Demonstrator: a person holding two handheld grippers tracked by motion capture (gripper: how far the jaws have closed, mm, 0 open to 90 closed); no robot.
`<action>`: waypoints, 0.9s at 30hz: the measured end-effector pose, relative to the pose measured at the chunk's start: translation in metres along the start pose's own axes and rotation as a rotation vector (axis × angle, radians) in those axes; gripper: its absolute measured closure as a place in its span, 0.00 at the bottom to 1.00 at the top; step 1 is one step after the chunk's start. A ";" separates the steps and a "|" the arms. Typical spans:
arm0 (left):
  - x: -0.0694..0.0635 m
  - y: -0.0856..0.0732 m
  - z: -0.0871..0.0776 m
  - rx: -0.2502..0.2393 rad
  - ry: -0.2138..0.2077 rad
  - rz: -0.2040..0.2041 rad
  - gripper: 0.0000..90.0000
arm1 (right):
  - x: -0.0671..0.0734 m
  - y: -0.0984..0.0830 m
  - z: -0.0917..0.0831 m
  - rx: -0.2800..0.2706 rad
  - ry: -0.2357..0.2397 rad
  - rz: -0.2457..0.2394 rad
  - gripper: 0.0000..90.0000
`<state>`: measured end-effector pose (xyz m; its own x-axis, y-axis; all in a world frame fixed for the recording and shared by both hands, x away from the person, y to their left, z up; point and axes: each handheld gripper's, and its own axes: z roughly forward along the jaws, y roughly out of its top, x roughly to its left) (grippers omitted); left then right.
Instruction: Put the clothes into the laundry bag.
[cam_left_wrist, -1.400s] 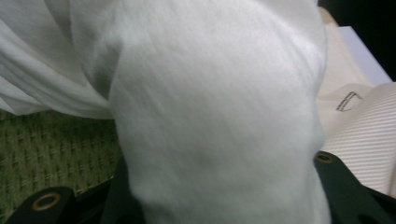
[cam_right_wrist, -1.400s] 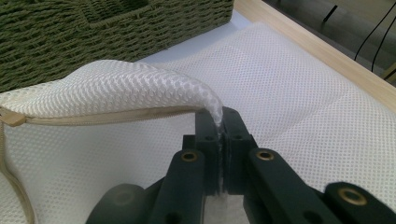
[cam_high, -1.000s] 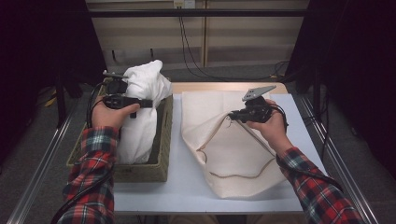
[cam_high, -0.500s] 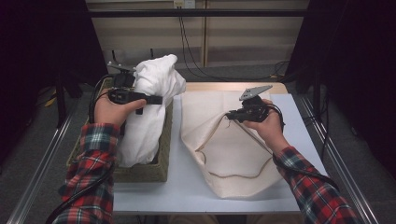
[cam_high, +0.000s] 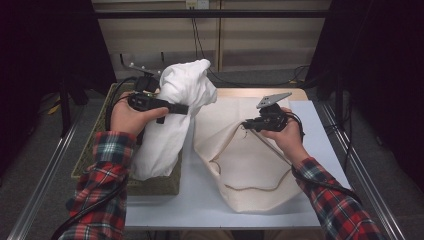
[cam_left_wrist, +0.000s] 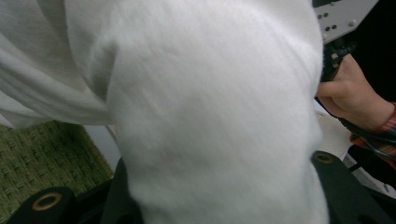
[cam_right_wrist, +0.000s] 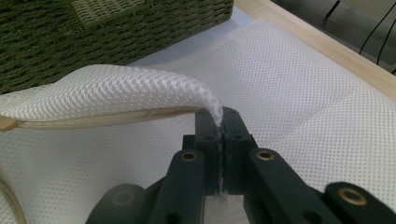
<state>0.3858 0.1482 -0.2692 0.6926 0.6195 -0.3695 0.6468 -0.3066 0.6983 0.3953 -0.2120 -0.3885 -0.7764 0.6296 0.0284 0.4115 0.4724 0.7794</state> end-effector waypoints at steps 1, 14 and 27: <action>-0.002 0.000 0.001 0.002 -0.001 0.005 0.61 | 0.000 0.000 0.000 0.000 0.005 -0.001 0.97; -0.025 0.006 0.002 0.028 -0.092 0.052 0.61 | -0.002 -0.002 0.003 -0.004 0.002 0.010 0.97; -0.060 0.005 0.021 0.128 -0.187 0.152 0.61 | -0.009 -0.004 0.004 -0.003 0.000 0.030 0.97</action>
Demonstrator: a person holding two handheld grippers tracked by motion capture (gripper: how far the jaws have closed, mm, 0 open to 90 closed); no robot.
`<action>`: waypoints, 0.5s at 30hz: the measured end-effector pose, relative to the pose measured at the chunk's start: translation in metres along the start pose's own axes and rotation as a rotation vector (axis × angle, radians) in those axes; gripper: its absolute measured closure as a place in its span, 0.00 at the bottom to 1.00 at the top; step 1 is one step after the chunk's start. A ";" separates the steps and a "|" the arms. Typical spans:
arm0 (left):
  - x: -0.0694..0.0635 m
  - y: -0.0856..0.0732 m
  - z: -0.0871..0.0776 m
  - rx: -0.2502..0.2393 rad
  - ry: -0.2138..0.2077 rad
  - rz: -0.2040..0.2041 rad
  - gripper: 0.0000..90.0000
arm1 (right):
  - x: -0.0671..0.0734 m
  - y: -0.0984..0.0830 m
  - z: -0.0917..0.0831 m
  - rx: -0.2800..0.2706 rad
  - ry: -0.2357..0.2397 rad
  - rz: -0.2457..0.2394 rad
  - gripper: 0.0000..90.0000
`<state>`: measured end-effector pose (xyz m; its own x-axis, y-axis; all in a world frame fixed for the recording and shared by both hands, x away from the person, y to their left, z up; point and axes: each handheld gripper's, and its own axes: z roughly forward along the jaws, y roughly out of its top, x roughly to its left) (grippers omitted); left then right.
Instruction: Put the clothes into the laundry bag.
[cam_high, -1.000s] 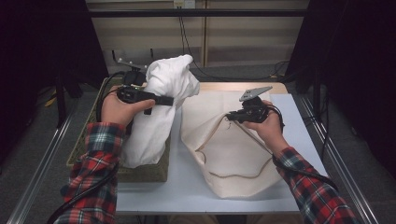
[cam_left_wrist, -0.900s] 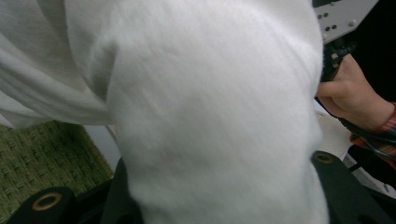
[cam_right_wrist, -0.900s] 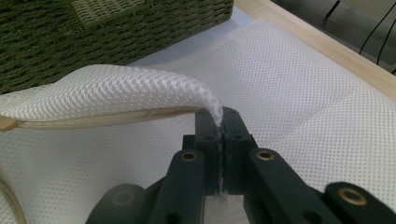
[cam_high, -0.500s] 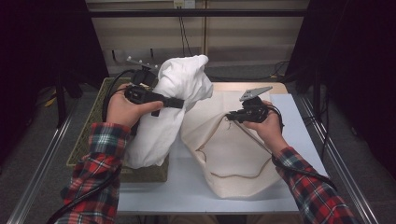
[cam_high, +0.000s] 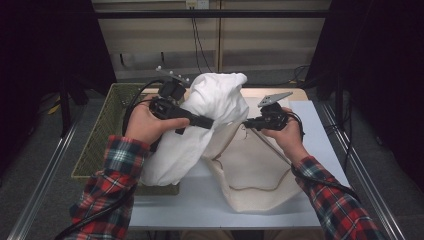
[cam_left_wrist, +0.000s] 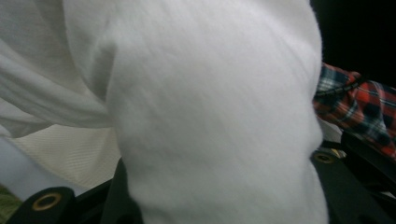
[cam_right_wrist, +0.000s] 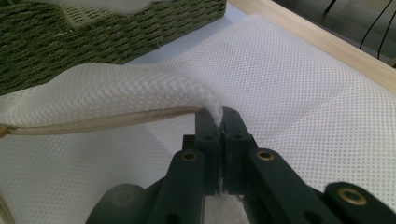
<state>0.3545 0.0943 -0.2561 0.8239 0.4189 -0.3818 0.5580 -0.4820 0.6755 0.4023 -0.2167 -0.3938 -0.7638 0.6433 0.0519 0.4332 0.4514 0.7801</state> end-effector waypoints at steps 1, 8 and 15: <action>-0.004 0.000 0.002 0.008 0.005 0.012 0.61 | 0.000 0.000 0.000 0.001 -0.004 0.000 0.97; -0.019 -0.002 0.019 0.037 -0.087 0.037 0.61 | -0.002 -0.001 -0.001 -0.014 -0.002 0.012 0.97; -0.024 -0.011 0.033 0.066 -0.147 0.041 0.61 | -0.003 0.000 -0.002 -0.020 -0.010 0.026 0.97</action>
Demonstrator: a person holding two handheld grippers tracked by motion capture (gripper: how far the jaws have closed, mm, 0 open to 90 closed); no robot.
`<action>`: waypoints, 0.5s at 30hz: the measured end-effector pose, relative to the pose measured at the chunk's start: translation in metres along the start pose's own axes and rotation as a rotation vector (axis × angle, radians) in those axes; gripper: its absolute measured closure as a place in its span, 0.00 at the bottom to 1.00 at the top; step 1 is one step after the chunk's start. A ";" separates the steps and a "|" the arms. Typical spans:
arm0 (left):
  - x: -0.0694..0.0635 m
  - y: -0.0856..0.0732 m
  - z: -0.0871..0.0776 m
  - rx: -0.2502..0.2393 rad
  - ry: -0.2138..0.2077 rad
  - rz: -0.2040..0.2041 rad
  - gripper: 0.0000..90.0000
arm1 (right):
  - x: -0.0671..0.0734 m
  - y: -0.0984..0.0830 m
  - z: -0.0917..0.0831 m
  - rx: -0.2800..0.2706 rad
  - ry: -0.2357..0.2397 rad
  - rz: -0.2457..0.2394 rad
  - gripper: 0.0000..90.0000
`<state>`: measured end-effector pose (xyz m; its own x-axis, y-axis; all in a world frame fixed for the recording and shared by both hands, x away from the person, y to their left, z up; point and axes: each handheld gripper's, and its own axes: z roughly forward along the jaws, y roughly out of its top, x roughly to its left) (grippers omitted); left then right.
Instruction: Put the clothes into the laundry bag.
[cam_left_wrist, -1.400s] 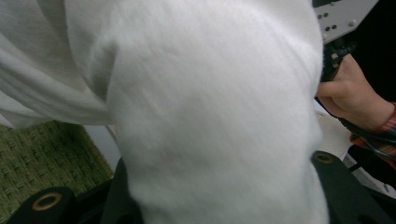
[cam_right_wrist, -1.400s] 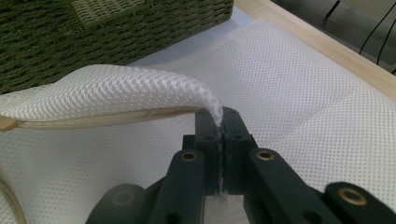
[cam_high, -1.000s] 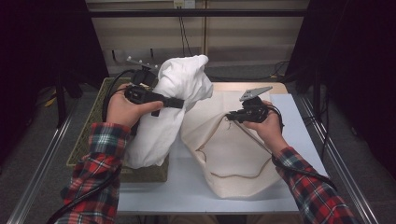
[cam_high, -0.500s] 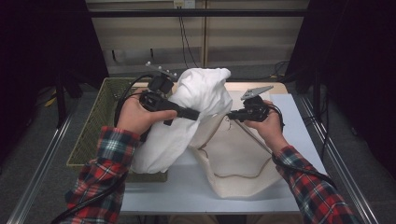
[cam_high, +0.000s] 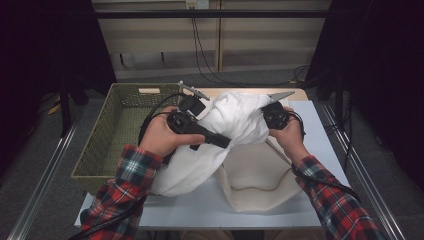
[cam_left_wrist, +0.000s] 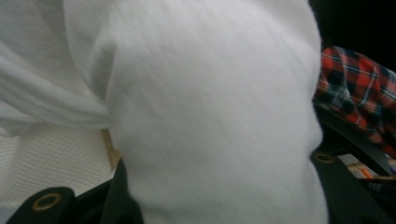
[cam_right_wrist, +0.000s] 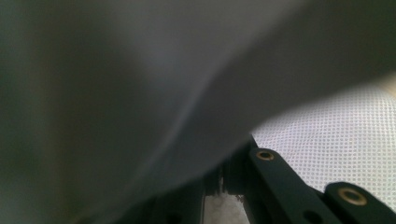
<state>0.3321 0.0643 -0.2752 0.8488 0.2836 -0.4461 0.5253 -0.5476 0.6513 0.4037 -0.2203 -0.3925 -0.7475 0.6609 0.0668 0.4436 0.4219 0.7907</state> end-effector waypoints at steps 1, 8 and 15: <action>0.000 -0.001 0.001 0.016 -0.007 0.014 0.61 | -0.001 0.000 -0.001 -0.001 0.006 -0.005 0.97; -0.009 -0.010 0.017 0.063 -0.052 0.057 0.61 | -0.007 -0.001 -0.004 -0.020 0.006 0.019 0.97; -0.018 -0.011 0.033 0.164 -0.065 0.123 0.61 | -0.012 -0.002 -0.007 -0.018 -0.004 0.024 0.97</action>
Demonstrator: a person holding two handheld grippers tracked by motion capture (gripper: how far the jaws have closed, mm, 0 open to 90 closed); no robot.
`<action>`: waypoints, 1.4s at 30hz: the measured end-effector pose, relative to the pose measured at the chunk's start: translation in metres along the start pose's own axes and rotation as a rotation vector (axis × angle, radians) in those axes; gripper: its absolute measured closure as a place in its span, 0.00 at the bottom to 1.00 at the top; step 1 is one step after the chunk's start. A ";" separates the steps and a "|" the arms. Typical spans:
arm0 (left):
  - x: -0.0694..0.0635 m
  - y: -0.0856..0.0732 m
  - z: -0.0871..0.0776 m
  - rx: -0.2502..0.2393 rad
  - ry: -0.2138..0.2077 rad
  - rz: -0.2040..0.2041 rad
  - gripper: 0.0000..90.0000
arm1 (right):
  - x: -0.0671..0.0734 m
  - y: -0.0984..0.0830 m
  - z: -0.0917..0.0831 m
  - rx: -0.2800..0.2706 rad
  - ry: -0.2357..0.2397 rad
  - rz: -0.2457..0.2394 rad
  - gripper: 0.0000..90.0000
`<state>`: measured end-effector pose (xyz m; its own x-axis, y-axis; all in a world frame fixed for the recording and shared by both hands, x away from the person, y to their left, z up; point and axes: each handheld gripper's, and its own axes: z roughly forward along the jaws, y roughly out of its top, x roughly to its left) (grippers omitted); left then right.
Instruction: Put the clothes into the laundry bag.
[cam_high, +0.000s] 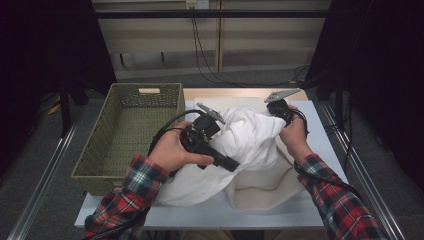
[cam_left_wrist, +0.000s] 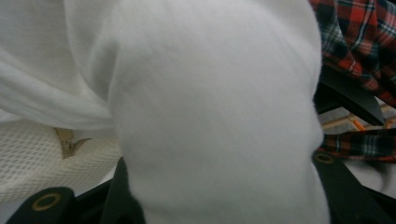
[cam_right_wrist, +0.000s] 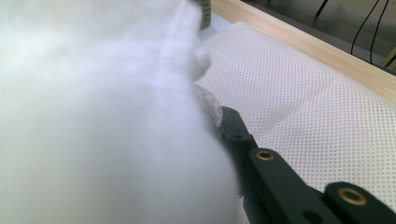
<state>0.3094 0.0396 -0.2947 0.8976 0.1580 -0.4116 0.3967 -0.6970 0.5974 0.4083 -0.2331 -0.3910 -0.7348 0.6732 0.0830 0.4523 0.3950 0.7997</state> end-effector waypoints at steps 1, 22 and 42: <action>-0.001 0.000 0.002 -0.009 -0.001 0.001 0.61 | 0.000 0.000 0.001 0.002 0.000 -0.001 0.97; 0.009 -0.014 0.058 0.077 -0.094 -0.072 0.61 | 0.006 0.011 -0.012 -0.023 -0.002 -0.024 0.97; 0.044 -0.014 0.051 -0.062 0.205 -0.281 0.61 | 0.018 0.029 -0.026 -0.038 -0.017 -0.075 0.97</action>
<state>0.3339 0.0207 -0.3567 0.7693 0.4792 -0.4225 0.6387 -0.5637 0.5237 0.3950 -0.2255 -0.3507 -0.7572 0.6531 0.0120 0.3761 0.4208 0.8255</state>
